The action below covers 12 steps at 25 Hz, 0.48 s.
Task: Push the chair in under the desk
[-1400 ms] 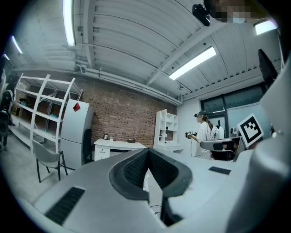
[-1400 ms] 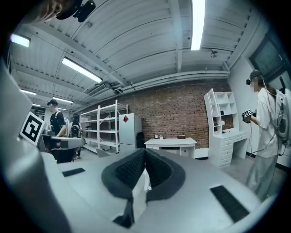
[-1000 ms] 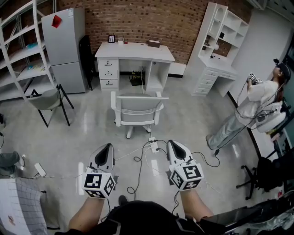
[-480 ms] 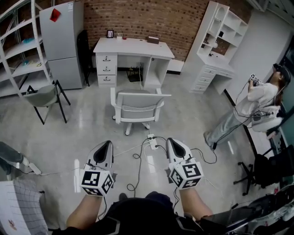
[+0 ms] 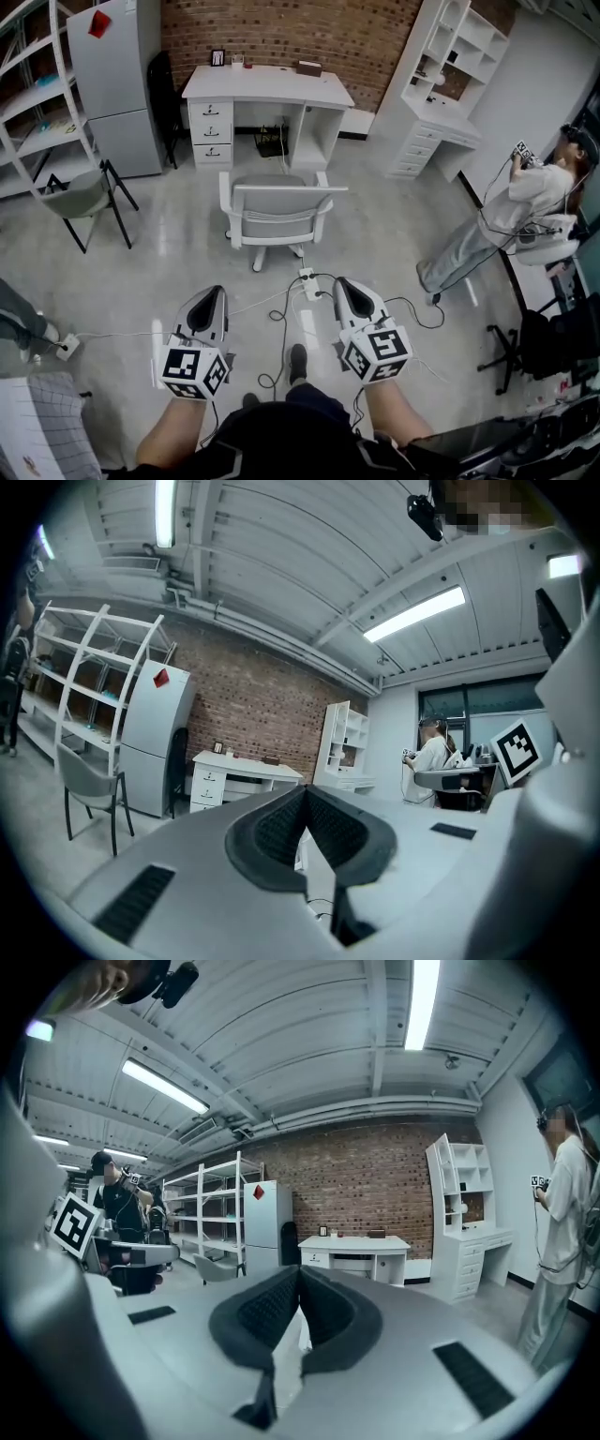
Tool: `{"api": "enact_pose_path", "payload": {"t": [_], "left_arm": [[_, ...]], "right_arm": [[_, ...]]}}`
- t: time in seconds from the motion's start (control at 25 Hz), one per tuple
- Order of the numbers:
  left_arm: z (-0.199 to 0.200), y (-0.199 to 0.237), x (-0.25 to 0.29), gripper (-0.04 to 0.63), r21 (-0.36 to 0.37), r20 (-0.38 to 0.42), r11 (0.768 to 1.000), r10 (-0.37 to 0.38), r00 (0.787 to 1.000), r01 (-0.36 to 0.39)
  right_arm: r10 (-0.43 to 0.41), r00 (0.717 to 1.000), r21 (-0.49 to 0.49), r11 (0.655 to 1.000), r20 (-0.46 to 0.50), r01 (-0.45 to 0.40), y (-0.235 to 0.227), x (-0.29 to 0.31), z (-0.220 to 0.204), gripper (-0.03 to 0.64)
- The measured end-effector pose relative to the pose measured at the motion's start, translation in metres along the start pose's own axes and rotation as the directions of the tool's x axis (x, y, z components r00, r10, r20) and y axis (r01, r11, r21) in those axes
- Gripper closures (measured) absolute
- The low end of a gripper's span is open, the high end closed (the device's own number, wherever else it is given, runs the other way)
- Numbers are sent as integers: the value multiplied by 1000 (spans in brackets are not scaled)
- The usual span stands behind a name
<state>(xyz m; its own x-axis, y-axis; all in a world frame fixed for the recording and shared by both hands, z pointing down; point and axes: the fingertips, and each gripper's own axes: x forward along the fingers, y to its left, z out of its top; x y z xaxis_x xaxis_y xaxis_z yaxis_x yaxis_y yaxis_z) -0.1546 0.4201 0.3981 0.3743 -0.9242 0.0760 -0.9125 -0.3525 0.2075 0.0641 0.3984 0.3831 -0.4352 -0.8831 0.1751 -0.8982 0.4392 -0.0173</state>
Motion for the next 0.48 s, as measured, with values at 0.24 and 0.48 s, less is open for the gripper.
{"api": "enact_pose_path", "payload": {"t": [0.24,0.48], "left_arm": [[7,-6,50,588,22,-1,1000,9,1000,-9],[17,-6,107,588,36,-8,999,29,1000,-29]], "right_arm": [[24,1000,6,1000,11,-24,-42,39,7,611],[33,999,13,999,27,-34,-90,79,22,611]]}}
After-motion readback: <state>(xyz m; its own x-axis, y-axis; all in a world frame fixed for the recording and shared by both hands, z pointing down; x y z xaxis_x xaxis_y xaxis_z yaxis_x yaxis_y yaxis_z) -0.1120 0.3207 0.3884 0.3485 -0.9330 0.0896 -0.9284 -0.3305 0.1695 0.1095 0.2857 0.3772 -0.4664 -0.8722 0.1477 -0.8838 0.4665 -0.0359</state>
